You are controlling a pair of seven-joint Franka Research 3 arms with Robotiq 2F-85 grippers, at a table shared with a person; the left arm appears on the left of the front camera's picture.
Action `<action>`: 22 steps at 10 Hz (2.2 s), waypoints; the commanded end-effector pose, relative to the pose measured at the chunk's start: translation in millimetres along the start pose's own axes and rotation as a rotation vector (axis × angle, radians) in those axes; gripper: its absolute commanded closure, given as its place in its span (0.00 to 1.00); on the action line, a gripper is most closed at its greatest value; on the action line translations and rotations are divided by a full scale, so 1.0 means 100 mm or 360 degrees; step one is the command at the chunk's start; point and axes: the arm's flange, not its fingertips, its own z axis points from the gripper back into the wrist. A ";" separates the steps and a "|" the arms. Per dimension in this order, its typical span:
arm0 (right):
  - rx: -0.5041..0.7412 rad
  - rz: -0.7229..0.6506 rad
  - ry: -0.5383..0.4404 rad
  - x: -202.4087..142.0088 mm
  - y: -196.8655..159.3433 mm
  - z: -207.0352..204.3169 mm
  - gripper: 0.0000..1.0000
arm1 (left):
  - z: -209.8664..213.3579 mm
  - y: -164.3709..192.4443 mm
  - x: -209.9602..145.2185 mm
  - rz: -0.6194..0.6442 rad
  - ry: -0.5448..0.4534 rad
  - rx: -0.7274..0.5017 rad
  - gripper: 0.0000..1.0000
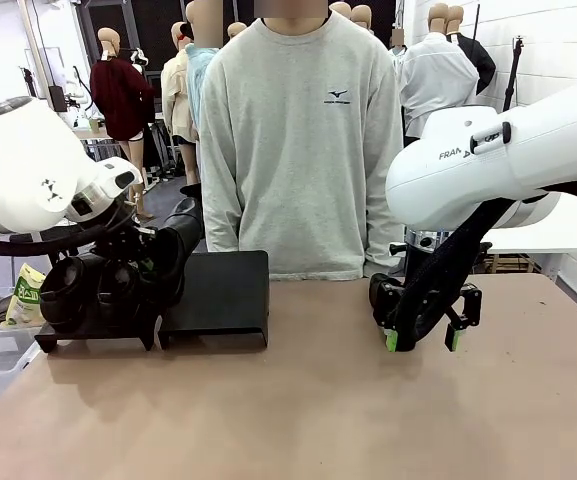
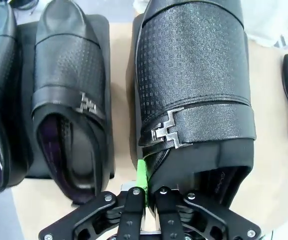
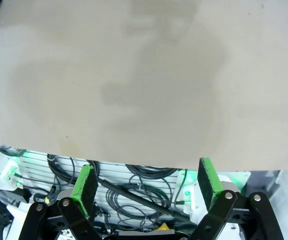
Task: Organize the shoes by placing them on the stand.
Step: Place the Shoe from the middle of the table onto the Shoes Stand.
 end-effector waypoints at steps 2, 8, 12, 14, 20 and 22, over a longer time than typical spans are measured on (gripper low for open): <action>0.0000 -0.0027 0.0000 0.02 0.03 0.02 0.00 | -0.24 -0.04 0.23 -0.0051 -0.0051 0.0026 1.00; 0.0000 -0.0027 0.0000 0.02 0.03 0.02 0.00 | -0.61 0.00 0.24 0.0054 0.0028 0.0036 1.00; 0.0000 -0.0027 0.0000 0.02 0.03 0.02 0.00 | -0.59 -0.18 0.18 0.0115 0.0058 0.0025 1.00; 0.0000 -0.0027 0.0000 0.02 0.03 0.02 0.00 | -0.63 -0.20 0.17 0.0129 0.0094 0.0052 1.00; 0.0000 -0.0027 0.0000 0.02 0.03 0.02 0.00 | -0.69 -0.25 0.15 0.0170 0.0186 0.0059 0.49; 0.0000 -0.0027 0.0000 0.02 0.03 0.02 0.00 | -0.69 -0.24 0.14 0.0176 0.0179 0.0058 0.12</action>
